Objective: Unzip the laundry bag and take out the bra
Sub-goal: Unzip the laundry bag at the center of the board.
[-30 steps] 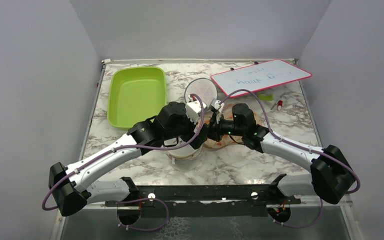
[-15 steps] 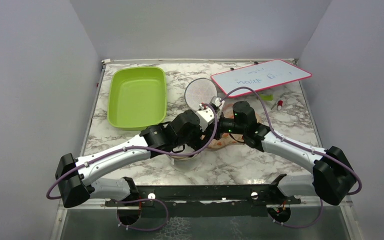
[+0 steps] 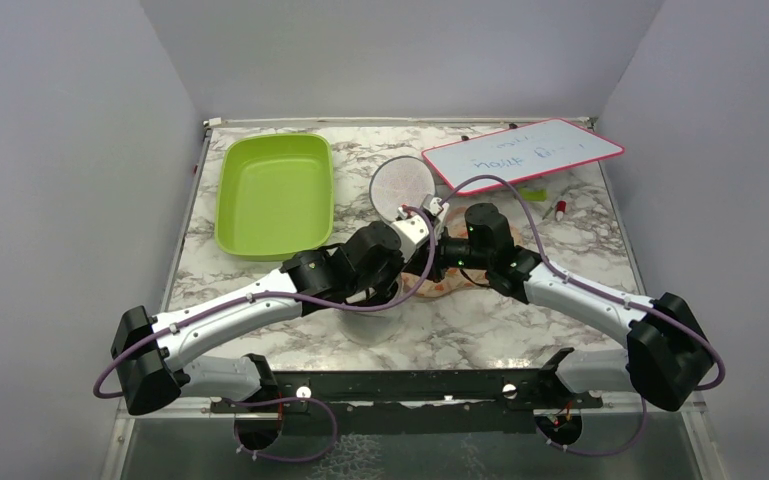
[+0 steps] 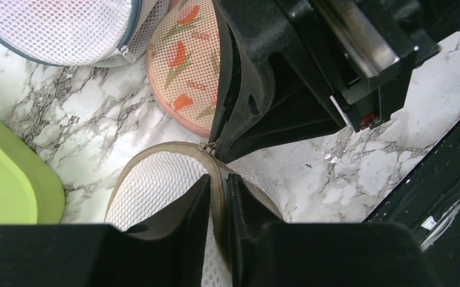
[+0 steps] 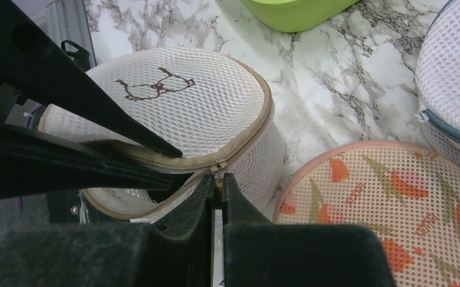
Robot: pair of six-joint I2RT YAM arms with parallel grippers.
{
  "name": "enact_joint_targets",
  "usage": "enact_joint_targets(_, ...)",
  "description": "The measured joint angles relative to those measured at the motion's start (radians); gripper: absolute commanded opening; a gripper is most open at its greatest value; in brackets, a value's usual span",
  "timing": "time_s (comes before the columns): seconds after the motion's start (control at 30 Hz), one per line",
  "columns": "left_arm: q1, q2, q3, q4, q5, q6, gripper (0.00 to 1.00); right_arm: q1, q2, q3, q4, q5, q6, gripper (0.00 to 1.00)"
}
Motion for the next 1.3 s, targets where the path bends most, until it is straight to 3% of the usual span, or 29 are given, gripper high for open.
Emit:
enact_joint_targets(0.07,0.0,0.0,0.0,-0.005,0.0,0.005,0.0,0.0,-0.003,0.0,-0.005,0.002,0.0,0.01)
enact_joint_targets(0.57,0.0,-0.073,0.001,-0.028,0.021,0.079,0.0,0.003,-0.005,0.001,-0.026,0.049,0.018,0.01)
enact_joint_targets(0.83,0.0,-0.183,0.0,0.0,0.095,0.115,0.0,0.003,0.09,0.049,-0.017,0.074,0.02,0.01)
enact_joint_targets(1.3,0.0,-0.2,-0.08,0.046,0.072,0.027,0.03,0.0,0.088,0.072,-0.042,0.079,0.021,0.01)
